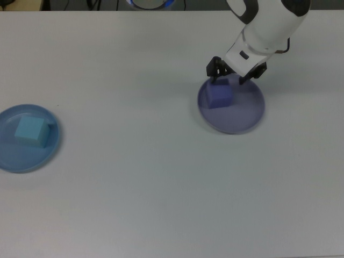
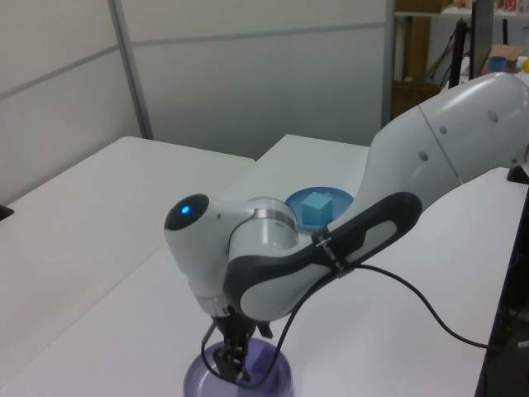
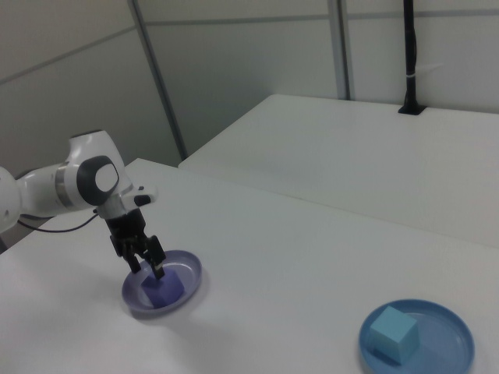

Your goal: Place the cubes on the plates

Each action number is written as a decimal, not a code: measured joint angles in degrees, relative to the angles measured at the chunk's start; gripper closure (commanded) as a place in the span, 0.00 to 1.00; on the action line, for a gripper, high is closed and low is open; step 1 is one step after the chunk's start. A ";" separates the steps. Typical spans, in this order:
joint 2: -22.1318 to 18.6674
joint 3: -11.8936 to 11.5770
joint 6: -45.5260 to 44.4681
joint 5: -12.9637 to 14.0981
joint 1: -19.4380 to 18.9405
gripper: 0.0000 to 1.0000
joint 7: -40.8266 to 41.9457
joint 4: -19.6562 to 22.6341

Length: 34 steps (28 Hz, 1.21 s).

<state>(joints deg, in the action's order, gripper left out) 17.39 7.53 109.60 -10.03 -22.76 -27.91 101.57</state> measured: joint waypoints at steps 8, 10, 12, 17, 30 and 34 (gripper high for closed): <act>-6.75 -0.96 -4.93 0.17 3.50 0.00 -0.21 -1.79; -8.55 -1.01 -6.78 0.90 5.25 0.00 1.00 -1.99; -10.71 -1.09 -8.90 2.16 7.60 0.00 3.95 -2.22; -15.21 -4.48 -13.56 3.59 10.54 0.00 10.64 -2.71; -20.94 -18.10 -15.80 4.05 11.56 0.00 24.56 -5.60; -20.57 -18.55 -15.80 4.54 11.83 0.00 24.56 -6.01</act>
<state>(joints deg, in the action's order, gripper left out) -3.18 -11.02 93.80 -5.49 -10.93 -3.35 95.56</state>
